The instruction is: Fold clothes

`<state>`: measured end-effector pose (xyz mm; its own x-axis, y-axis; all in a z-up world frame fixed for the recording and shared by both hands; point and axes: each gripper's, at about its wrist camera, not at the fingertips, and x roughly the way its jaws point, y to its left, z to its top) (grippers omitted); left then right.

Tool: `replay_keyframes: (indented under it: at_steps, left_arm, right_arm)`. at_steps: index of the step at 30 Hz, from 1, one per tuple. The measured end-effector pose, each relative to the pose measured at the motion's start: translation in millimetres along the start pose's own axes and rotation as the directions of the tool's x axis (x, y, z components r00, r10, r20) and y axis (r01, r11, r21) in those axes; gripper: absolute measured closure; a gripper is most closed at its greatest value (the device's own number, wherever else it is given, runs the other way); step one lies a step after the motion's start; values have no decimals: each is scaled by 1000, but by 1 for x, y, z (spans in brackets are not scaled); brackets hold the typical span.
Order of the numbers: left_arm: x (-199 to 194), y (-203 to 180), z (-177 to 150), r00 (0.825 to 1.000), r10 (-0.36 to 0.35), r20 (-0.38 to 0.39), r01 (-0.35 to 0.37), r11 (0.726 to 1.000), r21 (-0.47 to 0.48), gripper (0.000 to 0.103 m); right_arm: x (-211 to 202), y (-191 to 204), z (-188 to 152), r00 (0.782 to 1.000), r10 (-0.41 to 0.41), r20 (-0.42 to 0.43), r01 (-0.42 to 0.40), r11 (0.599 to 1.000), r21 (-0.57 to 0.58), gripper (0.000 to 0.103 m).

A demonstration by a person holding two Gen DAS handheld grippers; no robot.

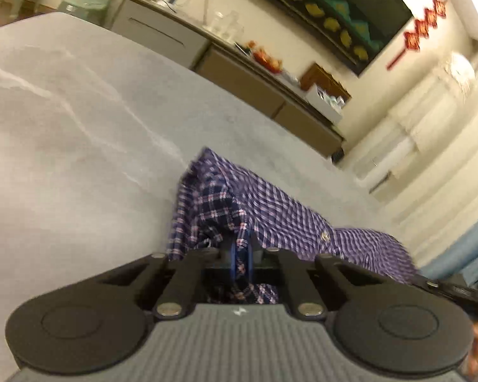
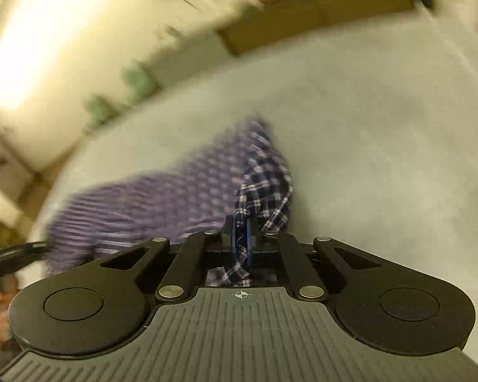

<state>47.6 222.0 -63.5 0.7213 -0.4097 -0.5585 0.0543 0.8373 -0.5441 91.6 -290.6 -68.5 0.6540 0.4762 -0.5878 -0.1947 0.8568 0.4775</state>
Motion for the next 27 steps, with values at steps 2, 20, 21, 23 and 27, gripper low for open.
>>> replay_keyframes:
  at_steps: [2,20,21,23,27]
  left_arm:
    - [5,8,-2,999,35,-26,-35,999,-8,96]
    - [-35,-12,-18,976,175,128,-193,970,149,70]
    - [-37,-19,-20,977,158,142,-182,967,180,70]
    - [-40,-31,-23,978,122,169,-161,957,241,69]
    - [-18,-37,-31,981,169,94,-190,928,319,74]
  right_arm:
    - [-32,17,-11,994,99,52,-98,995,-23,100]
    - [-47,88,-69,932,-236,274,332,861,-385,36]
    - [-50,97,-72,914,-245,322,368,836,-408,36]
    - [-55,113,-76,873,-254,417,440,779,-447,36]
    - [-46,119,-86,903,-230,363,394,781,-485,43]
